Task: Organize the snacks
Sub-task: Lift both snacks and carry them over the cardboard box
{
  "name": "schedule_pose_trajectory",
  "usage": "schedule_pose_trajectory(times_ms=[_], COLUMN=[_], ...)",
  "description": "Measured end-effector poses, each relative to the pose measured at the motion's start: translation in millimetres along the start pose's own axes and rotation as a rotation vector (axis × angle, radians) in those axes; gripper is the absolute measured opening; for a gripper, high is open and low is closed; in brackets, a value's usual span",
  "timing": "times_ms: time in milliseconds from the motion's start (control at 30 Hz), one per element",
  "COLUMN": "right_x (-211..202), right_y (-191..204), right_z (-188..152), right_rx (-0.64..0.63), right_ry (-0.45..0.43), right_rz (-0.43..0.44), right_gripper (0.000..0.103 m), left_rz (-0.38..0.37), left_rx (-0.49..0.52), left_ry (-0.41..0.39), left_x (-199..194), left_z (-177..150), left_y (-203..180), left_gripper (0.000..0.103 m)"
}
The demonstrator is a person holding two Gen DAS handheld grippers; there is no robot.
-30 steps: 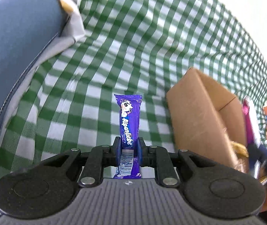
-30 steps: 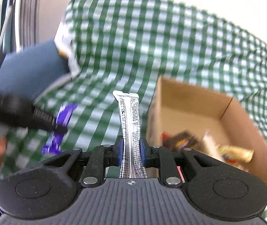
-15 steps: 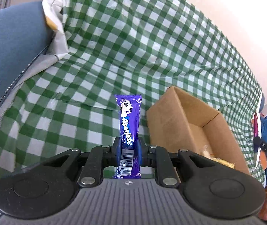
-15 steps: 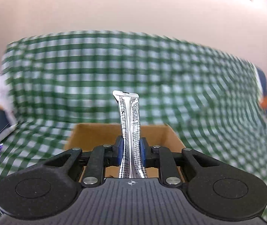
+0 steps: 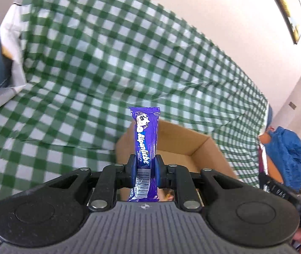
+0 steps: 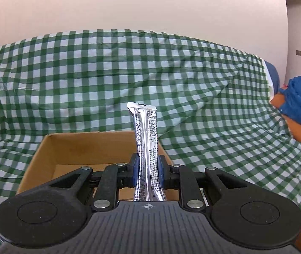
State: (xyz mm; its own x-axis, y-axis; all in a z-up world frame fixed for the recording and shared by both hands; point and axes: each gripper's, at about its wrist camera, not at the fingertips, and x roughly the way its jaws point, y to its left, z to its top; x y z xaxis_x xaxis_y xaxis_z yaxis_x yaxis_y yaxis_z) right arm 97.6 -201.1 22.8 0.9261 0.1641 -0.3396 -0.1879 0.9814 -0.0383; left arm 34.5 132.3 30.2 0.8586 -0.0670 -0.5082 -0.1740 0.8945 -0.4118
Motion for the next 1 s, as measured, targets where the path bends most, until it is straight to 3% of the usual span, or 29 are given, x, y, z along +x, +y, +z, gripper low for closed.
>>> schedule_pose_trajectory(times_ms=[300,567,1000], right_x=[0.6,3.8,27.6], right_y=[-9.9,0.4,29.7], right_z=[-1.9,-3.6,-0.4], right_rx=[-0.001,-0.052,-0.121], right_ry=[0.005,0.015,0.049], right_rz=[-0.036,-0.043,-0.034], right_gripper=[0.019,0.019,0.019], left_rz=[-0.06,-0.207,-0.252], left_rx=[0.07,0.041,0.038], left_ry=[0.024,0.088,0.129], left_x=[38.6,63.1,98.9], left_z=[18.8,-3.7,-8.7], left_y=[-42.4,-52.7,-51.9], left_gripper=[0.018,0.018,0.018])
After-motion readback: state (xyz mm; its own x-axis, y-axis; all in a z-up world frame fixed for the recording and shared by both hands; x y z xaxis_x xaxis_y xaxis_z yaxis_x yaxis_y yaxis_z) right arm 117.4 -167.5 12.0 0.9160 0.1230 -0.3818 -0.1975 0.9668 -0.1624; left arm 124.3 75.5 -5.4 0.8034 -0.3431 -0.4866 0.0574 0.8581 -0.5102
